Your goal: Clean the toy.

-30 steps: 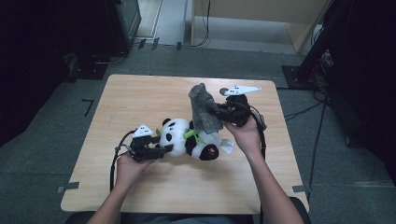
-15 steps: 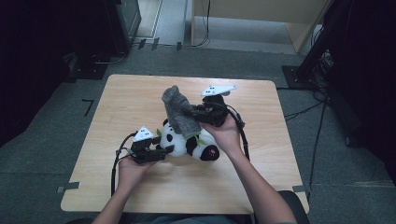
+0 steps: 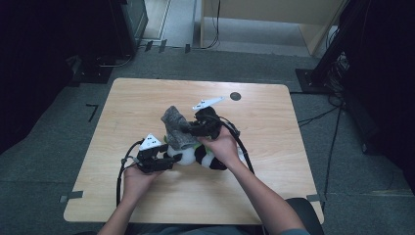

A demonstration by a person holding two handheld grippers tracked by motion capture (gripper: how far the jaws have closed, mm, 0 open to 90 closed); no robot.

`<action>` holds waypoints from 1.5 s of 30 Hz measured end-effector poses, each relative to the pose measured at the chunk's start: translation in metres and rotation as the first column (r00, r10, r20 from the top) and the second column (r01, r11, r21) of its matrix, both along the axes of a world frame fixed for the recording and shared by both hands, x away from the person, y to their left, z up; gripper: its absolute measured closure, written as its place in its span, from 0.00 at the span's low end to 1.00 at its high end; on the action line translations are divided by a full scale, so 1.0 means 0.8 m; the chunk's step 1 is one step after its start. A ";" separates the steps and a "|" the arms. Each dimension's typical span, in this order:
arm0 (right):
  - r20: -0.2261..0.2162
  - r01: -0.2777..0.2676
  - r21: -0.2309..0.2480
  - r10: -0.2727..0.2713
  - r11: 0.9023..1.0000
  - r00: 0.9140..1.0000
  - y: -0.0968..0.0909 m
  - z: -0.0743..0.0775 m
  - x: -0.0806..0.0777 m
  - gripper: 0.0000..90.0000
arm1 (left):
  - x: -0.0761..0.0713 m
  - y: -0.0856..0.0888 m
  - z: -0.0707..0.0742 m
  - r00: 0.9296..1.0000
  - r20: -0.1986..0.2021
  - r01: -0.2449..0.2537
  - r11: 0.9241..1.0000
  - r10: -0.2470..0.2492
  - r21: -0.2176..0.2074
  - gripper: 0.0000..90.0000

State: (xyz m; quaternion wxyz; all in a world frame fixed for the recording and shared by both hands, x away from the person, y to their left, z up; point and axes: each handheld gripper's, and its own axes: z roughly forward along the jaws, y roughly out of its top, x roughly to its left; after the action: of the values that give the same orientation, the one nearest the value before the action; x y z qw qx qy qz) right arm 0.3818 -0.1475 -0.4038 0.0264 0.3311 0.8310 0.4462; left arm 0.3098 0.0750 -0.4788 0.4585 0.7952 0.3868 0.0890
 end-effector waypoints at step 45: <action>0.083 0.261 0.068 -0.267 0.963 0.960 -0.159 0.062 -0.023 0.86 | 0.008 0.002 0.001 0.999 -0.038 0.014 1.000 -0.014 -0.005 0.34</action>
State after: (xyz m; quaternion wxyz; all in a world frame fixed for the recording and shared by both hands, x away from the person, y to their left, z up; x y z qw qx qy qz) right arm 0.3636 -0.2750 -0.3544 0.1145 0.4187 0.7643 0.4768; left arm 0.3164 0.0764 -0.4778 0.4535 0.7983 0.3901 0.0697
